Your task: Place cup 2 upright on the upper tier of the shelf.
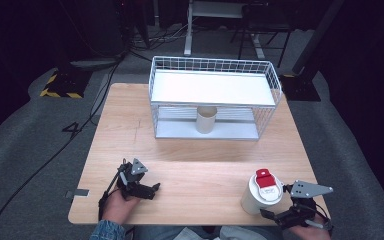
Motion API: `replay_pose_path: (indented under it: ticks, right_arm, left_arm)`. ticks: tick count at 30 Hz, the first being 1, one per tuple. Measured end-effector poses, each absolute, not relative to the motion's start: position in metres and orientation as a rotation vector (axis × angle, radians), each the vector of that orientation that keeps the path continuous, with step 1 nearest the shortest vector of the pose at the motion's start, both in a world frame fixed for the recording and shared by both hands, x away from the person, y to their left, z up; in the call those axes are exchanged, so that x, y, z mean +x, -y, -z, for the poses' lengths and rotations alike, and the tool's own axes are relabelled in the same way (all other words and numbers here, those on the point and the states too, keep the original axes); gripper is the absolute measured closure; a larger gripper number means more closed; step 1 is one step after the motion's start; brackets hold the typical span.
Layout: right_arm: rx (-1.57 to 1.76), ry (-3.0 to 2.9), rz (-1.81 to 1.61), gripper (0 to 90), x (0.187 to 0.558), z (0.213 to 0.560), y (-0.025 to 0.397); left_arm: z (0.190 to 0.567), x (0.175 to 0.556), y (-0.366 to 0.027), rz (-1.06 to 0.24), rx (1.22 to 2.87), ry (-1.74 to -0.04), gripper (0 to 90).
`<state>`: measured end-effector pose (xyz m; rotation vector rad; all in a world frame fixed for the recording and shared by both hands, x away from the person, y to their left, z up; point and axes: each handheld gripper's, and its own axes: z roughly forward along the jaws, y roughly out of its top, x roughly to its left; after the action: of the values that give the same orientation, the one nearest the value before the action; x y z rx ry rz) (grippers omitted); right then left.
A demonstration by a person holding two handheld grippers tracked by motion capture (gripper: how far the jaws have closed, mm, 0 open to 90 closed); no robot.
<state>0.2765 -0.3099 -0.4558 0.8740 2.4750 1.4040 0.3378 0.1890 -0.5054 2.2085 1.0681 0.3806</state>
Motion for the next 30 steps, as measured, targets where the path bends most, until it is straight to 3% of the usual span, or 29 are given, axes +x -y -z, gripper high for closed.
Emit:
replay_pose_path:
  ticks: [13, 21, 30]
  right_arm:
    - [0.839, -2.418, -1.516, 0.9, 0.284, 0.476, 0.302]
    - [0.762, -2.373, -1.575, 8.0, 0.283, 0.482, 0.3]
    - [0.727, -2.353, -1.55, 10.0, 0.28, 0.482, 0.299]
  left_arm:
    - [0.505, 0.338, -0.189, -0.378, 2.211, -1.068, 0.3]
    - [0.505, 0.338, -0.189, -0.381, 2.209, -1.068, 0.3]
    - [0.505, 0.338, -0.189, -0.378, 2.211, -1.068, 0.3]
